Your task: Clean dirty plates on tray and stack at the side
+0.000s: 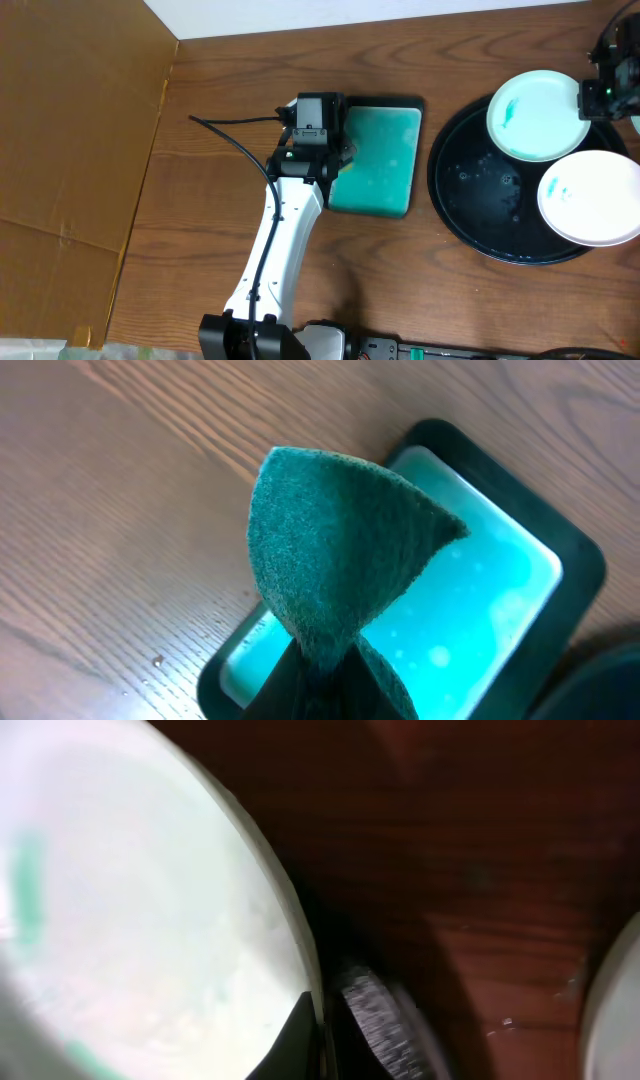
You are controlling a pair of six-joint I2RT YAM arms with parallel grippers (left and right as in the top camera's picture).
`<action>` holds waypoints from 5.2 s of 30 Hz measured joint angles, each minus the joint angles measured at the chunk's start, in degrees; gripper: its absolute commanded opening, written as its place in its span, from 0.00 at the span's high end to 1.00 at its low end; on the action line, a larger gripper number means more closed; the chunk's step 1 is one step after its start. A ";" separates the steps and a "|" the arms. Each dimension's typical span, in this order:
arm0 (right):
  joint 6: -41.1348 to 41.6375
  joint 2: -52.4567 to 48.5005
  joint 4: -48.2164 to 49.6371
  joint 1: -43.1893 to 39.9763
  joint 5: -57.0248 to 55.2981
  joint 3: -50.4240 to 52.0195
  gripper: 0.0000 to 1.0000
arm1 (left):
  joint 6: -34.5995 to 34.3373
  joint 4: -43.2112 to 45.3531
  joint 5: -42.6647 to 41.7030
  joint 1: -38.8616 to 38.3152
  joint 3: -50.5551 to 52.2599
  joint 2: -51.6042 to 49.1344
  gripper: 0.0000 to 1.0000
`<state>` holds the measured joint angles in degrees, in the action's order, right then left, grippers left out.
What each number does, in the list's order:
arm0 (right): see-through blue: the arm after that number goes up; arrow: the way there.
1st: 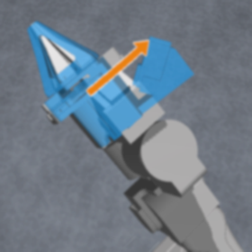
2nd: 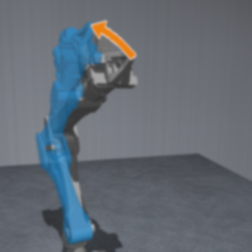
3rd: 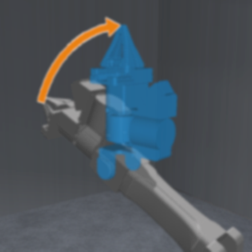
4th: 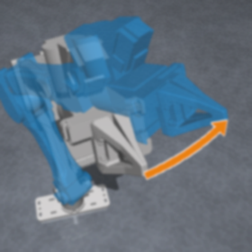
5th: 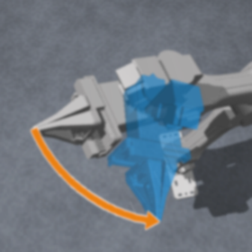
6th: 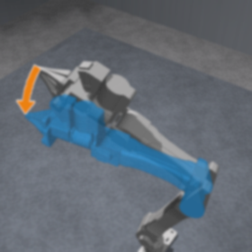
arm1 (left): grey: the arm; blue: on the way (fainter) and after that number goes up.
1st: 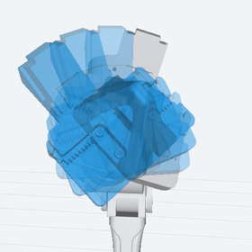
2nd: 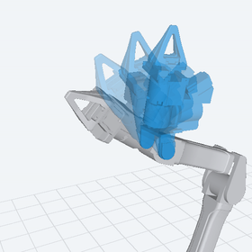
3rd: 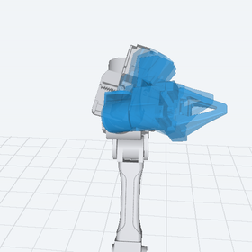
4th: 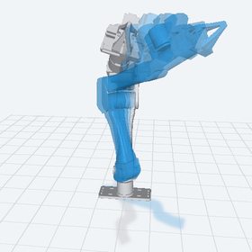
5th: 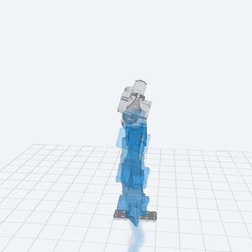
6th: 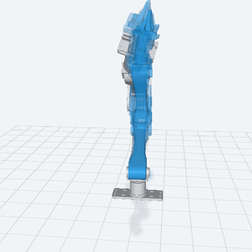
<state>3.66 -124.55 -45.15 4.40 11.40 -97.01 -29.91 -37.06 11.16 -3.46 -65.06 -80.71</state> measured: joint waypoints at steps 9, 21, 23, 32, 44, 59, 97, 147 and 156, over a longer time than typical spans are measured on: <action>-0.04 3.41 -2.78 1.90 10.80 -0.09 0.99 | 4.87 5.33 -16.79 -0.02 0.00 -0.13 0.93; -1.40 -3.80 -5.05 7.54 12.81 -0.09 0.99 | 3.78 13.22 -24.55 -7.74 0.00 -0.98 0.93; -1.40 -5.42 -5.20 7.85 12.46 -0.11 0.99 | 2.99 14.53 -24.79 -10.03 0.00 -2.29 0.93; -1.64 -5.51 -6.10 7.85 11.82 -0.50 0.99 | -1.68 23.63 -24.81 -17.35 0.00 -13.94 0.93; -1.79 -5.51 -6.14 8.13 11.37 -0.57 0.99 | -6.56 39.69 -20.92 -27.89 0.11 -29.77 0.93; -1.79 -5.51 -6.38 8.31 10.93 -0.72 0.99 | -2.14 30.62 -0.94 -27.45 -0.61 -30.95 0.93; -1.81 -5.51 -7.56 8.35 9.99 -1.03 0.99 | 3.02 33.59 -5.44 -25.07 -0.57 -31.56 0.93; -36.48 18.12 6.43 39.60 -74.79 -0.42 0.99 | 7.52 7.48 4.44 -1.51 -0.28 -8.11 0.93; -39.67 18.12 7.32 41.66 -77.02 -0.42 0.99 | 7.52 7.45 4.44 -1.51 -0.28 -8.11 0.93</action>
<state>-36.01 -106.43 -37.82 46.06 -65.63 -97.43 -22.39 -29.61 15.59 -4.97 -65.34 -88.82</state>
